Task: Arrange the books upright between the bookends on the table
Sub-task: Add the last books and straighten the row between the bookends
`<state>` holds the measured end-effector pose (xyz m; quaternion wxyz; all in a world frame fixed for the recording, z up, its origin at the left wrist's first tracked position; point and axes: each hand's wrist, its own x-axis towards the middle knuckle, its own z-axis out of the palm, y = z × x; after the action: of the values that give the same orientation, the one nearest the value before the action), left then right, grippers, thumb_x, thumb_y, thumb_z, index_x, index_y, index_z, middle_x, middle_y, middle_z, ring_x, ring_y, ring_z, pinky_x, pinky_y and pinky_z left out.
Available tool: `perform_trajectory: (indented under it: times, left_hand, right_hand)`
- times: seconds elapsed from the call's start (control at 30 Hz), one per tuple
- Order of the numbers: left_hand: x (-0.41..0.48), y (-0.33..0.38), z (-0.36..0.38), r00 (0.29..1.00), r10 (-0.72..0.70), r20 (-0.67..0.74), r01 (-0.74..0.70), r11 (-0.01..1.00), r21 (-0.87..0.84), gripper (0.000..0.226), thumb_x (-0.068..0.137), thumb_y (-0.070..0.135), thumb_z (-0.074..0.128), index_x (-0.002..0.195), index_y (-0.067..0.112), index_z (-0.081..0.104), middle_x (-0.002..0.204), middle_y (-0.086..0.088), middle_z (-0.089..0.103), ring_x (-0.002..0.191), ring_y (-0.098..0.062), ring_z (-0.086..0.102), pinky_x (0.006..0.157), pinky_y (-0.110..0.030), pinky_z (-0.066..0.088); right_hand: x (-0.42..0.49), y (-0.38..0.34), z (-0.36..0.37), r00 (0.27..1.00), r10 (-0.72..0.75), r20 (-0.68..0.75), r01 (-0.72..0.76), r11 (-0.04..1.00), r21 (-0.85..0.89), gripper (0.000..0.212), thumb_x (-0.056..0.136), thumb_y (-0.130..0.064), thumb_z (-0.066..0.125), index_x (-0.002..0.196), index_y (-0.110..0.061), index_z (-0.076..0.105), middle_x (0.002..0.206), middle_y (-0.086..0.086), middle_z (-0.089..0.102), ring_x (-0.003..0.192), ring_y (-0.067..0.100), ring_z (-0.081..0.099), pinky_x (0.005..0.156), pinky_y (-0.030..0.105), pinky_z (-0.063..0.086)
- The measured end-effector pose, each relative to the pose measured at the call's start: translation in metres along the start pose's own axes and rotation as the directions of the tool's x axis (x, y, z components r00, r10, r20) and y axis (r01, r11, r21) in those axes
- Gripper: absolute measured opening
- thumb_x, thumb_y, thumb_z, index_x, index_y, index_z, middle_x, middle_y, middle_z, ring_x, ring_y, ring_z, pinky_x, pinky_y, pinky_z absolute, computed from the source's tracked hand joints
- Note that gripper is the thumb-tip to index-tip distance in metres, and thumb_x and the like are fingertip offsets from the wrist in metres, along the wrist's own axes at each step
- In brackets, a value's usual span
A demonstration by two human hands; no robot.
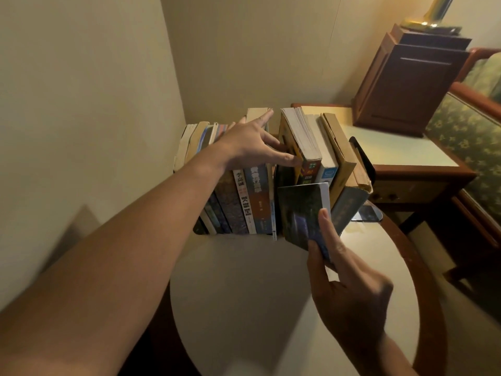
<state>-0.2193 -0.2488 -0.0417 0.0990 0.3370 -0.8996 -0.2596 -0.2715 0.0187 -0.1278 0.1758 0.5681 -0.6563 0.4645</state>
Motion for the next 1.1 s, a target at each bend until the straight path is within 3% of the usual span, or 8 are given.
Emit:
perform_trajectory:
  times: [0.17, 0.37, 0.63, 0.77, 0.9, 0.97, 1.03, 1.1]
  left_hand:
    - [0.000, 0.001, 0.001, 1.000, 0.006, -0.005, -0.006, 0.999, 0.037, 0.078, 0.066, 0.082, 0.067, 0.123, 0.029, 0.071, 0.167, 0.017, 0.007, 0.155, -0.030, 0.001, 0.120, -0.065, 0.012]
    - [0.000, 0.001, 0.002, 0.999, 0.025, -0.034, -0.023, 0.998, 0.051, 0.076, 0.067, 0.081, 0.067, 0.121, 0.029, 0.073, 0.168, 0.016, 0.009, 0.155, -0.030, 0.003, 0.120, -0.065, 0.015]
    - [-0.001, 0.001, 0.002, 0.999, 0.016, -0.037, -0.014, 0.999, 0.047, 0.084, 0.061, 0.087, 0.065, 0.124, 0.031, 0.071, 0.167, 0.016, 0.012, 0.155, -0.029, 0.005, 0.120, -0.062, 0.014]
    - [-0.002, 0.003, 0.002, 0.999, 0.017, -0.047, -0.014, 0.997, 0.080, 0.092, 0.064, 0.090, 0.058, 0.137, 0.034, 0.060, 0.167, 0.015, 0.012, 0.155, -0.030, 0.005, 0.120, -0.064, 0.015]
    - [-0.003, 0.006, 0.002, 0.999, 0.018, -0.036, -0.015, 0.996, 0.083, 0.101, 0.078, 0.088, 0.044, 0.159, 0.034, 0.018, 0.169, 0.006, -0.001, 0.155, -0.028, 0.000, 0.123, -0.059, 0.007]
    - [-0.003, 0.005, 0.003, 0.999, 0.007, -0.043, -0.005, 0.999, 0.050, 0.106, 0.080, 0.090, 0.033, 0.161, 0.027, 0.003, 0.169, 0.004, -0.006, 0.155, -0.022, -0.002, 0.125, -0.055, 0.003]
    - [-0.002, 0.005, 0.002, 0.999, -0.001, -0.045, 0.002, 1.000, 0.015, 0.109, 0.080, 0.091, 0.022, 0.161, 0.023, -0.002, 0.168, 0.003, -0.008, 0.155, -0.017, -0.003, 0.126, -0.053, 0.002]
    - [-0.001, 0.006, 0.002, 0.999, -0.003, -0.046, 0.003, 1.000, -0.003, 0.110, 0.078, 0.091, 0.016, 0.161, 0.022, -0.002, 0.168, 0.003, -0.007, 0.155, -0.015, -0.004, 0.126, -0.052, 0.002]
  right_hand:
    - [0.008, 0.006, 0.017, 0.996, -0.085, 0.011, 0.085, 0.996, -0.005, 0.046, 0.086, -0.001, 0.071, 0.129, 0.003, 0.056, 0.102, 0.012, 0.075, 0.086, 0.020, 0.075, 0.092, 0.006, 0.045]
    - [0.014, 0.019, 0.036, 0.993, -0.117, 0.026, 0.119, 0.990, -0.070, 0.040, 0.095, -0.004, 0.063, 0.134, 0.006, 0.055, 0.112, 0.017, 0.073, 0.091, 0.025, 0.075, 0.081, 0.025, 0.055]
    - [0.034, 0.031, 0.071, 0.984, 0.047, 0.171, -0.038, 0.998, -0.055, 0.052, 0.095, -0.015, 0.062, 0.144, -0.004, 0.049, 0.112, 0.023, 0.071, 0.088, 0.035, 0.074, 0.064, 0.046, 0.063]
    - [0.039, 0.041, 0.081, 0.968, 0.016, 0.249, 0.017, 0.991, -0.131, 0.065, 0.096, -0.011, 0.064, 0.154, -0.014, 0.035, 0.124, 0.023, 0.066, 0.099, 0.038, 0.071, 0.066, 0.051, 0.062]
    - [0.034, 0.044, 0.087, 0.925, 0.045, 0.378, 0.048, 0.971, -0.232, 0.084, 0.099, -0.003, 0.055, 0.160, -0.026, 0.002, 0.147, 0.027, 0.046, 0.129, 0.048, 0.051, 0.088, 0.061, 0.055]
    - [0.031, 0.047, 0.086, 0.946, -0.040, 0.322, 0.171, 0.905, -0.389, 0.083, 0.089, -0.002, 0.068, 0.156, -0.017, 0.020, 0.130, 0.028, 0.059, 0.112, 0.048, 0.063, 0.077, 0.054, 0.060]
    - [0.033, 0.049, 0.090, 0.959, 0.006, 0.283, 0.123, 0.891, -0.436, 0.079, 0.084, -0.003, 0.077, 0.148, -0.015, 0.032, 0.106, 0.024, 0.070, 0.079, 0.036, 0.073, 0.054, 0.036, 0.060]
    - [0.038, 0.049, 0.096, 0.946, 0.099, 0.310, 0.052, 0.895, -0.444, 0.080, 0.089, -0.007, 0.074, 0.152, -0.020, 0.028, 0.107, 0.029, 0.070, 0.074, 0.037, 0.073, 0.053, 0.046, 0.061]
